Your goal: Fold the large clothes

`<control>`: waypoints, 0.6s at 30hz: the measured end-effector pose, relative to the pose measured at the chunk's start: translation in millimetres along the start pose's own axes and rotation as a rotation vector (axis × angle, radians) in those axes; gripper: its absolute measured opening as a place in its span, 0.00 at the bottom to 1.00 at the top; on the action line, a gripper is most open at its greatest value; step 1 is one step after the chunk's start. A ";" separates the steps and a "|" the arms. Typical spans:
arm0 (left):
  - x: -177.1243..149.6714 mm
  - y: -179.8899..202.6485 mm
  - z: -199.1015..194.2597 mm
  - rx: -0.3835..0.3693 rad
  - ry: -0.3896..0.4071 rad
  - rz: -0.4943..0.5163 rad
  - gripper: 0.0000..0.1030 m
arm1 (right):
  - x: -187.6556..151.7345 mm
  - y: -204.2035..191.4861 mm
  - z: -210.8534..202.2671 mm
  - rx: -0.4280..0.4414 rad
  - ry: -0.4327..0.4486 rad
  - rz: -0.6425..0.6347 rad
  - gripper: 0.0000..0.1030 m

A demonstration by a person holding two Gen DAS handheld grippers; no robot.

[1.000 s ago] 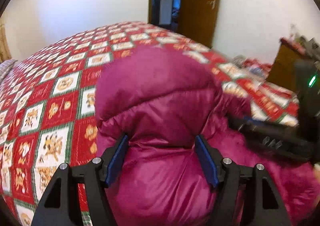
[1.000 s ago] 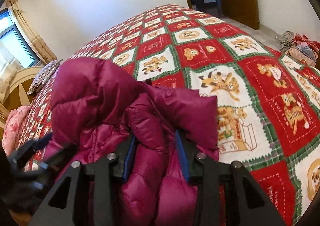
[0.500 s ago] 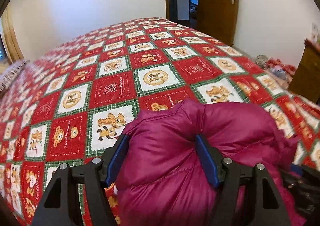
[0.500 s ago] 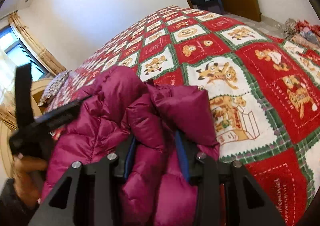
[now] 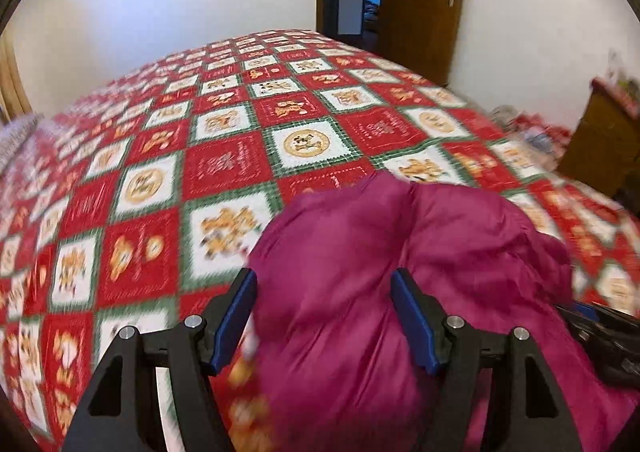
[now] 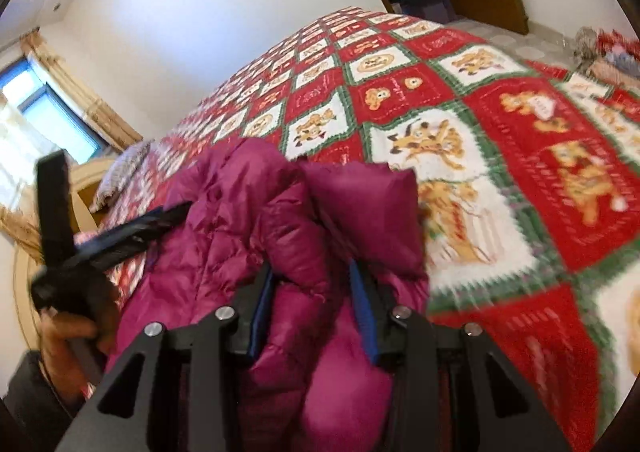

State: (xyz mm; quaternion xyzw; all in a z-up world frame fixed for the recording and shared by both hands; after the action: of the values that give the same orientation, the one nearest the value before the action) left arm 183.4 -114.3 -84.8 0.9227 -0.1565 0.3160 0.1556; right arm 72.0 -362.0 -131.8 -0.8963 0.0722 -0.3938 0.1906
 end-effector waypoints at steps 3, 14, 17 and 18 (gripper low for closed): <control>-13.2 -24.9 -37.3 -0.051 0.016 -0.048 0.69 | -4.0 -4.8 -25.5 -0.042 -0.015 -0.018 0.57; -56.7 -48.8 -52.0 -0.213 -0.066 -0.264 0.73 | 35.3 -45.9 -76.6 -0.057 0.026 -0.011 1.00; -62.8 -36.1 -42.3 -0.268 -0.095 -0.314 0.73 | 41.9 -53.4 -44.5 -0.088 -0.063 -0.016 1.00; -64.5 -32.2 -40.7 -0.262 -0.095 -0.306 0.73 | 39.5 -53.6 -37.5 -0.108 -0.078 -0.033 1.00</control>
State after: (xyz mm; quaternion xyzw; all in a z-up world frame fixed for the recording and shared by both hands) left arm 125.6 -57.3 -101.0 0.9215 -0.0613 0.2218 0.3130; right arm 70.1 -334.5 -60.5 -0.9210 0.0710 -0.3573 0.1380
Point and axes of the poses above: each gripper's, at about its wrist camera, not at the fingertips, and z roughly the way its jaws point, y to its right, x to its top, the point moved 1 cm from there along z, roughly the way its jaws point, and after that the axes turned 11 degrees about -z, right-handed, at the moved point
